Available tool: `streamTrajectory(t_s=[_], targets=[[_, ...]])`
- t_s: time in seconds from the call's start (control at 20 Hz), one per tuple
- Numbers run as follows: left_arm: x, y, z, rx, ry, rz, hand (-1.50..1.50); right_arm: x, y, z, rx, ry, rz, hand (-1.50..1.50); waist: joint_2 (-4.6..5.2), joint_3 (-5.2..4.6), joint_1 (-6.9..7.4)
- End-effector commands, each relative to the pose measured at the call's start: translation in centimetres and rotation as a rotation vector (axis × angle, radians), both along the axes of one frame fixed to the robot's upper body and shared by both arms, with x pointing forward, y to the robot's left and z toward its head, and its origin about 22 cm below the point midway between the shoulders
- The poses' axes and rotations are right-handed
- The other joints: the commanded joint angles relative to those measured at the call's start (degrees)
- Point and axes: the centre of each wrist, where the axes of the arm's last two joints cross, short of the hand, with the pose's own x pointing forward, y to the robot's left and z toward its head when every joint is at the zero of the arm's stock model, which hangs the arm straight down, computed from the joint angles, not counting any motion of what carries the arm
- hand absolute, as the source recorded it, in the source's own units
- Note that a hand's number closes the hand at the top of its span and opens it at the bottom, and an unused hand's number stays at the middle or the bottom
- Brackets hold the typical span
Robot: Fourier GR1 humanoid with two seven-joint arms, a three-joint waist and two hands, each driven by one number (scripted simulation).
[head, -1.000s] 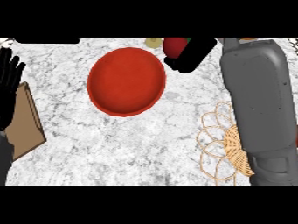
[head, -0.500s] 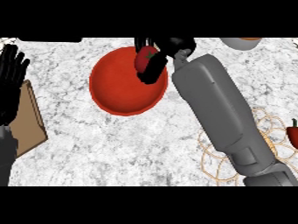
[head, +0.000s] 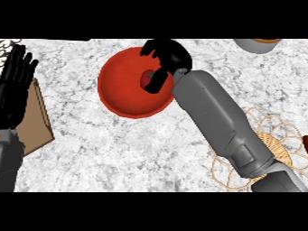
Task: Pick the tomato from the placemat and place it in the bowl
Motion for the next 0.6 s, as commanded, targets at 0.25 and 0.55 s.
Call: streamTrajectory(t_s=[0.25,0.55], targets=[[0.5,-0.2,-0.6,0.007,-0.013,-0.012,0.0,0.3,-1.5,-3.0,0.36,-0.076,-0.072,-1.5,0.41,0.03,0.28],[-0.3,0.8,-0.1,0.011,-0.013,0.042,0.0,1.6,-3.1,-1.8,0.526,-0.234,-0.216,-1.5,-0.03,0.05,-1.38]])
